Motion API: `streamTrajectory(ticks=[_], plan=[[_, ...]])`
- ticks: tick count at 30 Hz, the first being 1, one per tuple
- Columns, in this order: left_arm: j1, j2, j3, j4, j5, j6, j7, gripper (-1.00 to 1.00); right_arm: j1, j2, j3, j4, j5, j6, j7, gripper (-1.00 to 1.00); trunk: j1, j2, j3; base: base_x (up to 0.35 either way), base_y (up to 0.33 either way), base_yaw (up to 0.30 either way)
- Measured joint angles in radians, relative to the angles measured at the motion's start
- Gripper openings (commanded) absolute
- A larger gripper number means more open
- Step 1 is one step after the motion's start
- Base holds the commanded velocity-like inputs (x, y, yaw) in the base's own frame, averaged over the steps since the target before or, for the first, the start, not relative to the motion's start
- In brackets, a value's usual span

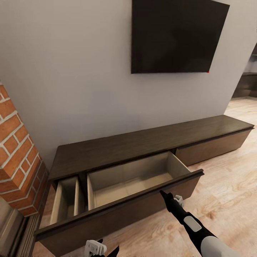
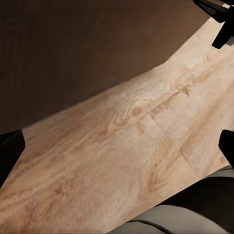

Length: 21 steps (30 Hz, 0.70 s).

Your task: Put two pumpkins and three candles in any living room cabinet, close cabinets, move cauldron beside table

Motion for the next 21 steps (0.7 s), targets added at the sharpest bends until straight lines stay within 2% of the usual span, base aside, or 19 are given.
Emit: streamTrajectory(ticks=[7,11,21], plan=[[-0.001,0.000,0.000,0.000,0.000,0.000,0.000,1.00,-0.003,0.000,-0.009,0.003,0.007,-0.004,0.000,-1.00,0.000,0.000,0.000,-0.067,-0.001,0.000],[-0.001,0.000,0.000,0.000,0.000,0.000,0.000,1.00,-0.028,0.000,-0.002,0.005,0.021,-0.008,-0.044,-1.00,0.000,0.000,0.000,-0.089,0.000,0.000],[-0.001,0.000,-0.001,0.000,-0.001,0.000,0.002,1.00,-0.057,0.000,0.017,0.007,0.031,-0.008,-0.095,-1.00,0.000,0.000,0.000,-0.051,-0.019,0.000]])
